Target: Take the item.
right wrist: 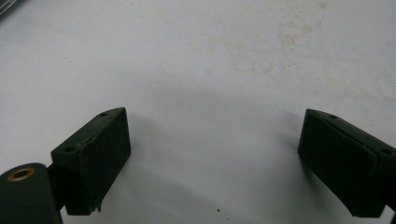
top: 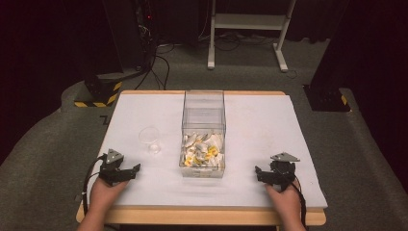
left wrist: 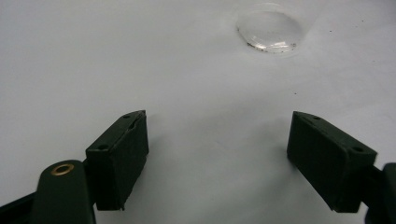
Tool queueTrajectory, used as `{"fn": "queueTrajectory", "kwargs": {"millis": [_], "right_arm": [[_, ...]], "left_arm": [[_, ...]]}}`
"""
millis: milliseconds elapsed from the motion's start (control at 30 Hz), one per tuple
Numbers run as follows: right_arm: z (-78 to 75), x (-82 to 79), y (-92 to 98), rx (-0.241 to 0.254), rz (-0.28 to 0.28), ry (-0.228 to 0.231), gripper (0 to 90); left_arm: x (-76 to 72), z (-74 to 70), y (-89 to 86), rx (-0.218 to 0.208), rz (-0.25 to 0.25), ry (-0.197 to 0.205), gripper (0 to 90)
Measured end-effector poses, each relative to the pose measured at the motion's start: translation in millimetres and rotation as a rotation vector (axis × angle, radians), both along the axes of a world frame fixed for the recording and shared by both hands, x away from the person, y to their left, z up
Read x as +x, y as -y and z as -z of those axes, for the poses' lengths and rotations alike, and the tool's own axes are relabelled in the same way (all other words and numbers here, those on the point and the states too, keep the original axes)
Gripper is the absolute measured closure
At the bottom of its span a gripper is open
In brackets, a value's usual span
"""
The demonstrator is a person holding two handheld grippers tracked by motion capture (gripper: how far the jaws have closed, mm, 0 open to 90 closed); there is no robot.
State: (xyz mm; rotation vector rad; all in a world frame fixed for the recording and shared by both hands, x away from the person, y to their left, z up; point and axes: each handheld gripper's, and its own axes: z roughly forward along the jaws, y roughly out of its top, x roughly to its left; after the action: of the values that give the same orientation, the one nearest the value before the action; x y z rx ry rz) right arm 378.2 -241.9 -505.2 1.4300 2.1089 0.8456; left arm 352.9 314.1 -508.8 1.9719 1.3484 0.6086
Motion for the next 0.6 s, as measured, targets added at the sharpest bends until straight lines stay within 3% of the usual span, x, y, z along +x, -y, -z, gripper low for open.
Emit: {"fn": "queueTrajectory", "kwargs": {"millis": [600], "right_arm": [[-0.4, 0.5, -0.1, 0.001, 0.0, -0.005, 9.0]], "left_arm": [[0.4, 0.0, -0.3, -0.004, -0.001, -0.001, 20.9]]}}
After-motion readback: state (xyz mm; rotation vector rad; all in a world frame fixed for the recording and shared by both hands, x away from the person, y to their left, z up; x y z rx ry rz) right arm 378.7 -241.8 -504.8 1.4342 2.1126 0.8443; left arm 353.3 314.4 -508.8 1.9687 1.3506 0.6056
